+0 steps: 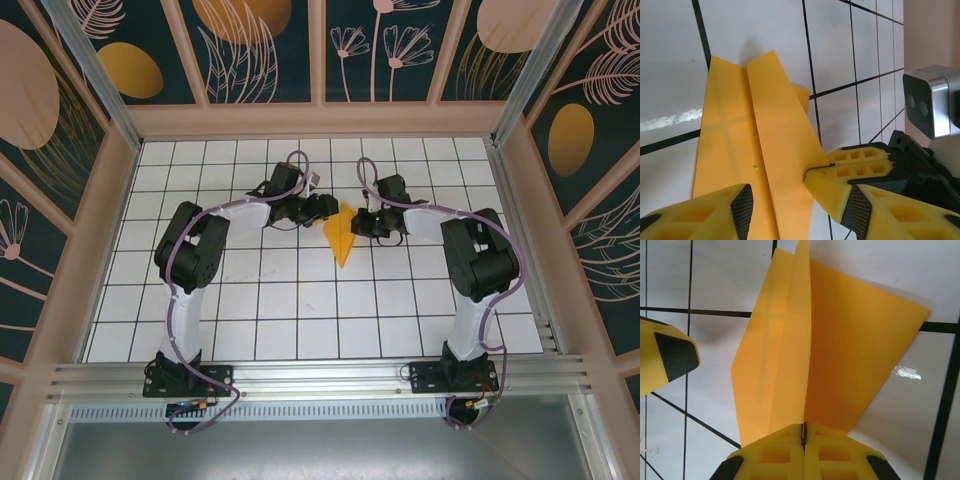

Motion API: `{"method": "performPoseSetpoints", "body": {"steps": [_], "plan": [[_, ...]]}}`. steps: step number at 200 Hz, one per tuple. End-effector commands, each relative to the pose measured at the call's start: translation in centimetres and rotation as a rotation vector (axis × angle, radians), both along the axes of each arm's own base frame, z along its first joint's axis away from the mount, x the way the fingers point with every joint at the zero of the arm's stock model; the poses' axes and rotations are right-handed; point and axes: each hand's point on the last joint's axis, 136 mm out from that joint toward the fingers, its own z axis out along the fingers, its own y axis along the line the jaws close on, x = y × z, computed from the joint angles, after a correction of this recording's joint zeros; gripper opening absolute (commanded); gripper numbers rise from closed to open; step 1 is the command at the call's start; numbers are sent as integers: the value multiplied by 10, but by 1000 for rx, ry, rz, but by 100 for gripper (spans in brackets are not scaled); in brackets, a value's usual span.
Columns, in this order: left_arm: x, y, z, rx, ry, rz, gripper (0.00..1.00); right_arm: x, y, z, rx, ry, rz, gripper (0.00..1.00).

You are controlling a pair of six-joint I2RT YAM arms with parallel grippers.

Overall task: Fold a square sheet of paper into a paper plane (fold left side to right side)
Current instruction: Turn over the paper at the center of the table.

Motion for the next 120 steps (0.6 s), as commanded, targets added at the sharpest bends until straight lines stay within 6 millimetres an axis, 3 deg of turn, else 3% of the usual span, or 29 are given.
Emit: {"method": "performPoseSetpoints", "body": {"steps": [1, 37, 58, 91, 120], "plan": [[1, -8, -8, 10, 21, -15, 57, -6, -11, -6, -38, 10, -7, 5], [2, -19, -14, 12, 35, -33, 54, -10, -11, -6, -11, 13, -5, 4], [3, -19, -11, 13, 26, -26, 54, -12, -3, 10, 68, -9, 21, 3], [8, -4, 26, 24, -71, 22, 57, -16, 3, 45, 164, -82, 70, 3], [11, 23, 77, -31, -171, 95, 60, -23, 3, 81, 282, -153, 108, 3]]}}
